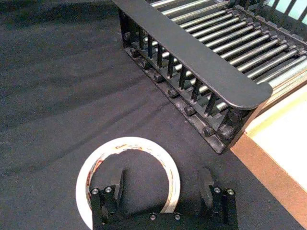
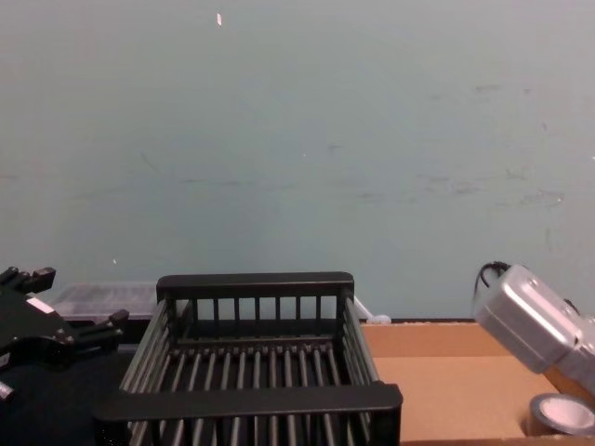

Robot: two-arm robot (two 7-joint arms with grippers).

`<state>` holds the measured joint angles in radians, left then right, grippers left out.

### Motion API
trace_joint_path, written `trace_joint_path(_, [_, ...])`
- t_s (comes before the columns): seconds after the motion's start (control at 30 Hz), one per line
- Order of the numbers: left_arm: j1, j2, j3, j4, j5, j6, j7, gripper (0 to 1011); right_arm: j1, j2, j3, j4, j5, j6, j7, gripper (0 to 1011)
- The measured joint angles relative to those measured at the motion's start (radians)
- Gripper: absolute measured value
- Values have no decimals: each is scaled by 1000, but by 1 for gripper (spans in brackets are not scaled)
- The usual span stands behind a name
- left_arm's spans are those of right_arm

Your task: Pick up the white tape and place it into the black box , Pick up the silver tape and place it into the brown box.

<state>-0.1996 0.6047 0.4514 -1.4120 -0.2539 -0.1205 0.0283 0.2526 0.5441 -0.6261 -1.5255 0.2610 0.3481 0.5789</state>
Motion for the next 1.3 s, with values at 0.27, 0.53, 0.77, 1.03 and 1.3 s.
trace_joint_path(0.27, [0,0,0,0,0,0,0,1001,0,0,2,1,0,-1,0,1002])
trace_joint_path(0.53, [0,0,0,0,0,0,0,1001,-1,0,3,1,1,-1,-1,1000])
trace_joint_path(0.77, [0,0,0,0,0,0,0,1001,-1,1,3,1,1,-1,-1,1002])
trace_joint_path(1.03, [0,0,0,0,0,0,0,1002,-1,1,3,1,2,-1,-1,927])
trace_joint_path(1.3, [0,0,0,0,0,0,0,1001,-1,1,3,0,2,0,-1,707])
